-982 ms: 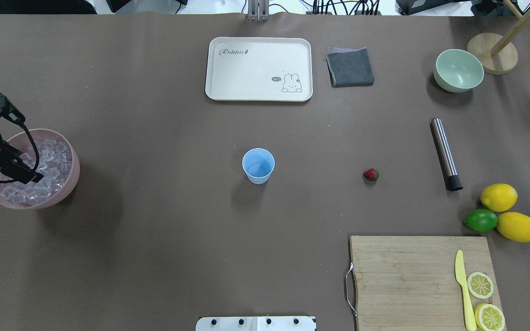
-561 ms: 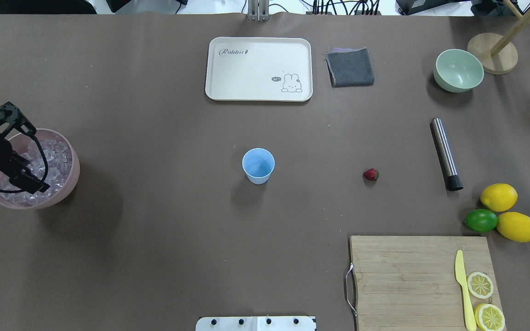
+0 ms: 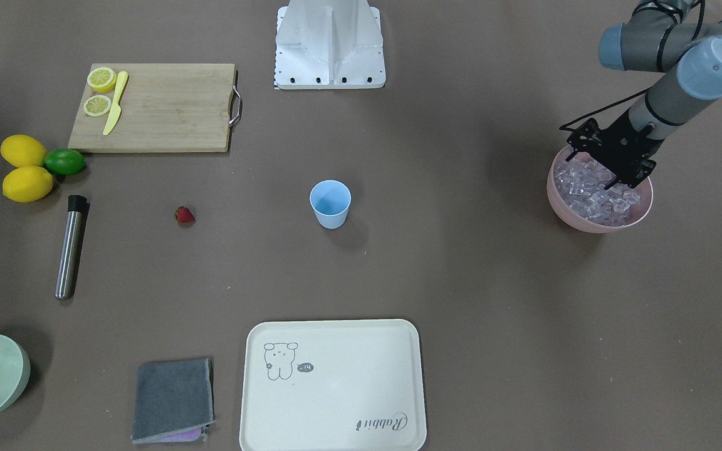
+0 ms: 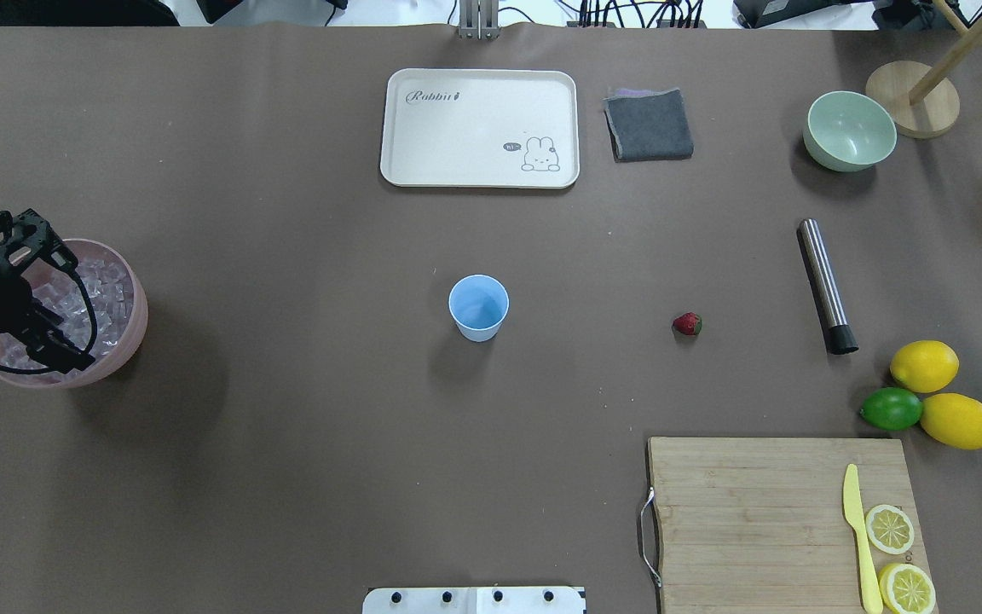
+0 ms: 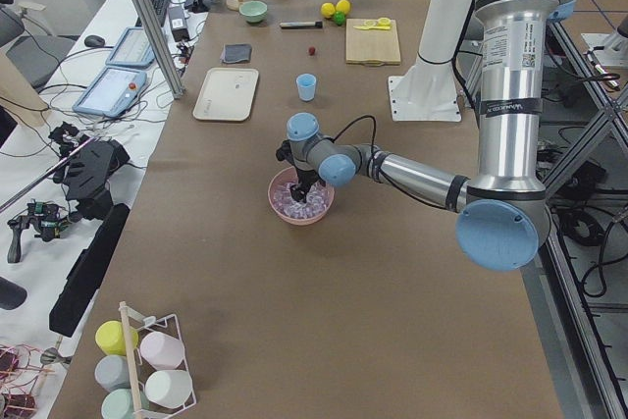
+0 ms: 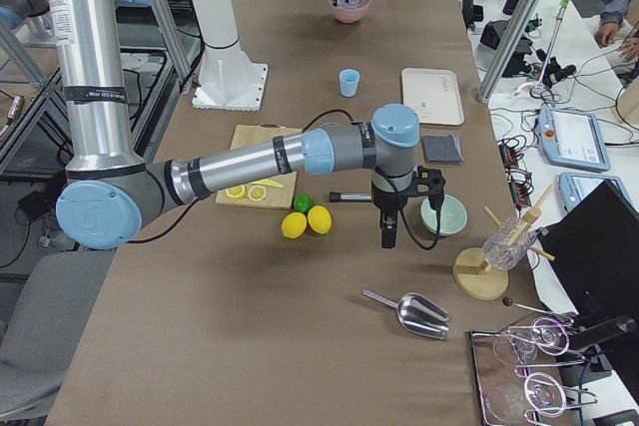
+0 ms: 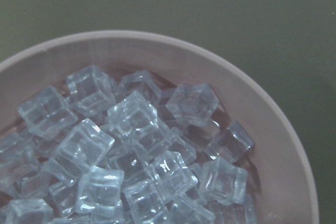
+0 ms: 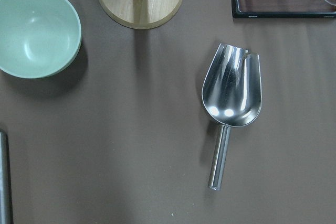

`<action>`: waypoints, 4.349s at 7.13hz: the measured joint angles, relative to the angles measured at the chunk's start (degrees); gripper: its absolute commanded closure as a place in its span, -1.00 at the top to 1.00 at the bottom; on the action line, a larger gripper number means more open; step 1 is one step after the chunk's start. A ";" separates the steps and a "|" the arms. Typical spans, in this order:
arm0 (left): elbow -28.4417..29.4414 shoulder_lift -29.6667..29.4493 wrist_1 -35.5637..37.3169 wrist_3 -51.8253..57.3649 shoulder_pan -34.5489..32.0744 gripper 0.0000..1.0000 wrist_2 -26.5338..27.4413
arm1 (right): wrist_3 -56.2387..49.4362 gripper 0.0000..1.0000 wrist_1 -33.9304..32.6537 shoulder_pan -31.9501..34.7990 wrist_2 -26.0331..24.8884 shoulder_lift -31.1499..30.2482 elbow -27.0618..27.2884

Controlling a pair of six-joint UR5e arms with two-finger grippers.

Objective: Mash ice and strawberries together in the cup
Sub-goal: 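Lower the left gripper into the pink bowl and grasp an ice cube, then lift the ice cube with the left gripper and carry it over the blue cup, then open the left gripper to drop the ice cube into the blue cup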

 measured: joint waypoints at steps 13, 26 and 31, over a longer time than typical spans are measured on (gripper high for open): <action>-0.60 -11.41 0.90 3.62 -12.61 -1.00 -12.07 | 0.26 0.99 -0.05 0.00 0.48 0.06 -0.02; 13.37 -39.91 -15.18 -29.45 15.36 -1.00 6.24 | 0.07 0.99 0.00 0.00 -0.02 -0.58 0.50; 17.43 -41.18 -18.91 -29.50 18.19 0.19 9.62 | 0.14 0.99 0.00 0.00 -0.67 -0.70 0.80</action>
